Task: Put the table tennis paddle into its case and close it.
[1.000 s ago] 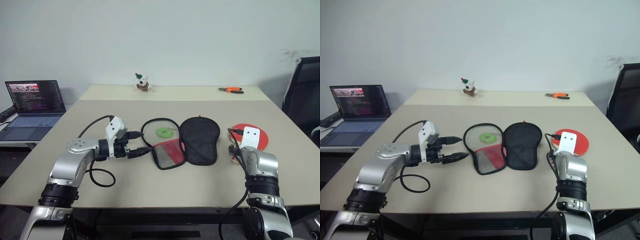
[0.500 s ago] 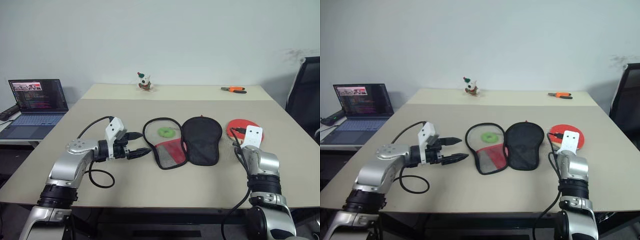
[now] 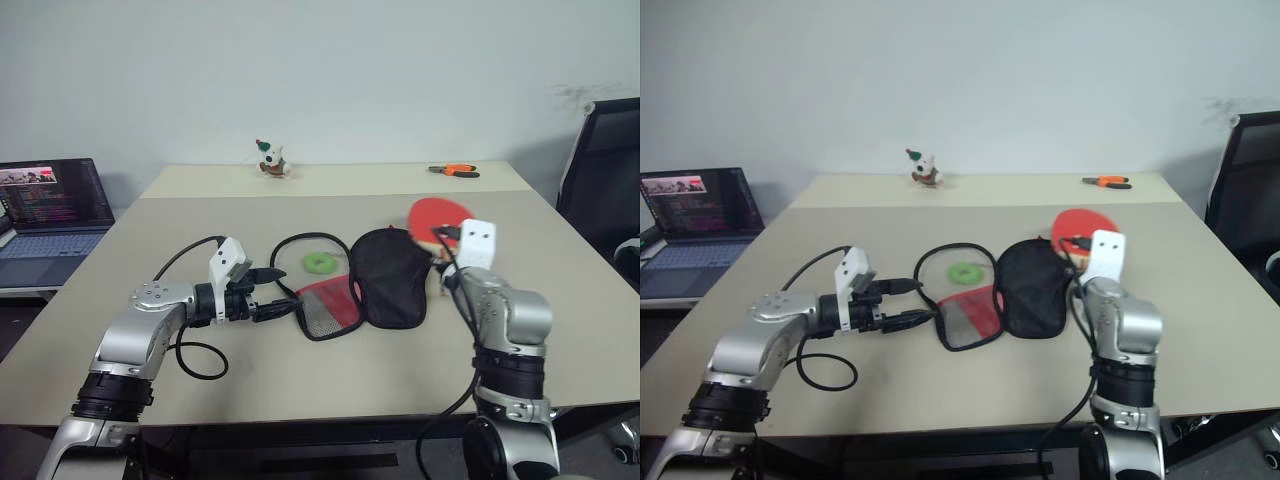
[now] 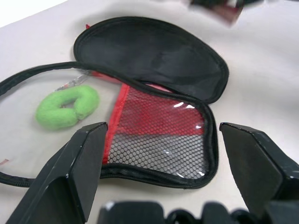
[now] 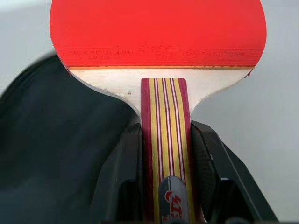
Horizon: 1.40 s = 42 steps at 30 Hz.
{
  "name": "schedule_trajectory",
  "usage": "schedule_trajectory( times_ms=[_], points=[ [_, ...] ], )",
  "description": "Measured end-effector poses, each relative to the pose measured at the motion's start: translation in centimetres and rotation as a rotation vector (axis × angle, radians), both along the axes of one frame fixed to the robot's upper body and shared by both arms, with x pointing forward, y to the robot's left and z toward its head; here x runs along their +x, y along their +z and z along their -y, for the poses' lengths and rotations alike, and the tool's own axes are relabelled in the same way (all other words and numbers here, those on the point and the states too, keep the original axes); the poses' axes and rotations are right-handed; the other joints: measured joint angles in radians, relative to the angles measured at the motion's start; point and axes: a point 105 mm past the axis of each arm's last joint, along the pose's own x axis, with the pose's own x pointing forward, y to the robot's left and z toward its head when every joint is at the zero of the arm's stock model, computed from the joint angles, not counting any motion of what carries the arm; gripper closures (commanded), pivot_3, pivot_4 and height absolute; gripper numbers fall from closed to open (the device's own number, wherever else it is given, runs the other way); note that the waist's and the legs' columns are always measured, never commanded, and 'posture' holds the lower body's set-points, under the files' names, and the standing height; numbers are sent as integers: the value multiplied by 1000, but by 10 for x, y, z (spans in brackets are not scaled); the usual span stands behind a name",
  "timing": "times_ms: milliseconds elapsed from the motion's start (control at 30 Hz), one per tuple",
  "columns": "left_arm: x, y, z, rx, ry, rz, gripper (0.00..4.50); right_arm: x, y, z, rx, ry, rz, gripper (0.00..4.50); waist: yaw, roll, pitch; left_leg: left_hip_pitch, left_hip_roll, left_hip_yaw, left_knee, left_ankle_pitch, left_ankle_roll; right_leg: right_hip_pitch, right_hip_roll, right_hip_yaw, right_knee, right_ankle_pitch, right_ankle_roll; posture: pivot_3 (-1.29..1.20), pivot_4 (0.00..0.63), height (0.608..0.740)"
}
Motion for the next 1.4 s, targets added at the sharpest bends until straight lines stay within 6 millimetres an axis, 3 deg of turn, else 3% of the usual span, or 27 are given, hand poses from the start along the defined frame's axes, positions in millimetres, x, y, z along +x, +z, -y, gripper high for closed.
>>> schedule_trajectory(
  times_ms=[200,400,933,1267,1400],
  points=[
    [0,4,-6,3,20,10,307,1,-1,-13,-1,26,7,3434,15,0,0,-1,-2,0,1,0,0,0,-1,0,-2,1,1,0,150,740],
    [-1,2,-6,5,21,1,307,1,-16,-48,16,110,-23,3434,11,0,0,-1,0,0,1,0,0,0,0,0,-1,1,1,0,150,740],
    [-3,3,-8,18,28,9,307,6,-40,-43,-11,75,-68,3434,14,0,0,-1,-1,0,1,0,0,0,-1,0,-1,1,1,0,150,740],
    [-3,3,-8,18,28,9,307,1,-41,-48,3,94,-56,183,14,0,0,-1,-1,0,2,0,0,0,0,0,0,1,1,0,150,740],
    [-3,3,-8,18,28,9,307,-5,-29,-53,-7,117,-10,29,14,0,0,-1,-1,-1,2,0,0,0,0,0,0,1,1,0,150,740]
  ],
)
